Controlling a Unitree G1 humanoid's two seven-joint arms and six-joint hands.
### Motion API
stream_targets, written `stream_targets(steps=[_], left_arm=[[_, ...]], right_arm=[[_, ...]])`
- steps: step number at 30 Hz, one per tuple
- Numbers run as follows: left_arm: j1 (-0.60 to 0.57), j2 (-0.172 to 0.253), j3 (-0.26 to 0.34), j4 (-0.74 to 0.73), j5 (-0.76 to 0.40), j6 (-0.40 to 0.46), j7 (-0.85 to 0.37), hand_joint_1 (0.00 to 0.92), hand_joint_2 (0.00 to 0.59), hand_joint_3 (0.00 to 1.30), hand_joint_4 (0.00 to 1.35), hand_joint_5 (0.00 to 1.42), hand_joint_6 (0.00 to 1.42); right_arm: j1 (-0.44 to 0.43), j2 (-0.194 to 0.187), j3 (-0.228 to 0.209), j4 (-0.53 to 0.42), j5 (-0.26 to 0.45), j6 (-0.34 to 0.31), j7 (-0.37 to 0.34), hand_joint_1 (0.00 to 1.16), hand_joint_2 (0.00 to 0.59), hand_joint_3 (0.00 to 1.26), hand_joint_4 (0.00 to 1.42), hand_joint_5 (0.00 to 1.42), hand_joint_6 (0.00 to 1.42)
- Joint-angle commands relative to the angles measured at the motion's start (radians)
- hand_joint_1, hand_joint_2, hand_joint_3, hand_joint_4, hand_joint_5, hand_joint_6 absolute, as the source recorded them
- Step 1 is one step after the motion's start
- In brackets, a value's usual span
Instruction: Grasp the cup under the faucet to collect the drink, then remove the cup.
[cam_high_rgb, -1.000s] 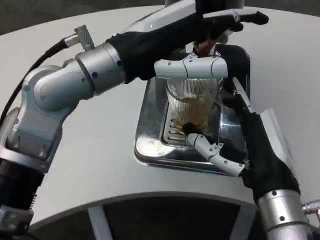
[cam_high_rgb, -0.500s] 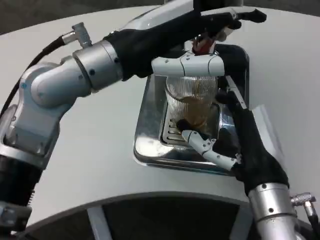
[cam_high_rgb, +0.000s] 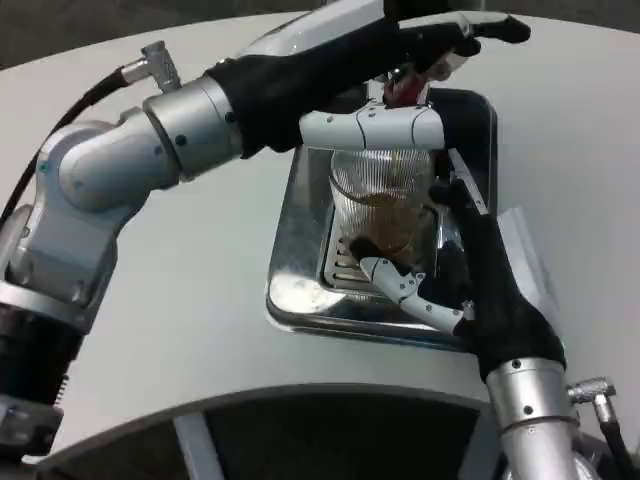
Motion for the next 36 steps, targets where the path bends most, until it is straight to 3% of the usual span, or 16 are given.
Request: stream_targets(steps=[1,17,36], left_arm=[[0.007,0.015,-0.013,0.019,0.017,0.004,-0.033,0.000,0.099,0.15,0.04,0.10,0.19],[0.011,0.027,0.000,-0.010,0.007,0.014,-0.042,0.000,0.105,0.15,0.04,0.10,0.19],[0.028,0.046,0.012,-0.061,-0.002,0.041,-0.055,0.000,0.107,0.15,0.04,0.11,0.19]], right_arm=[[-0.018,0.011,0.000,0.027,0.013,-0.022,-0.022,0.74,0.233,0.07,0.09,0.16,0.13],[-0.088,0.019,0.004,0.109,0.028,-0.019,-0.041,0.73,0.228,0.08,0.09,0.15,0.11],[-0.142,0.038,0.018,0.156,0.000,0.029,-0.064,0.73,0.233,0.06,0.08,0.15,0.11]])
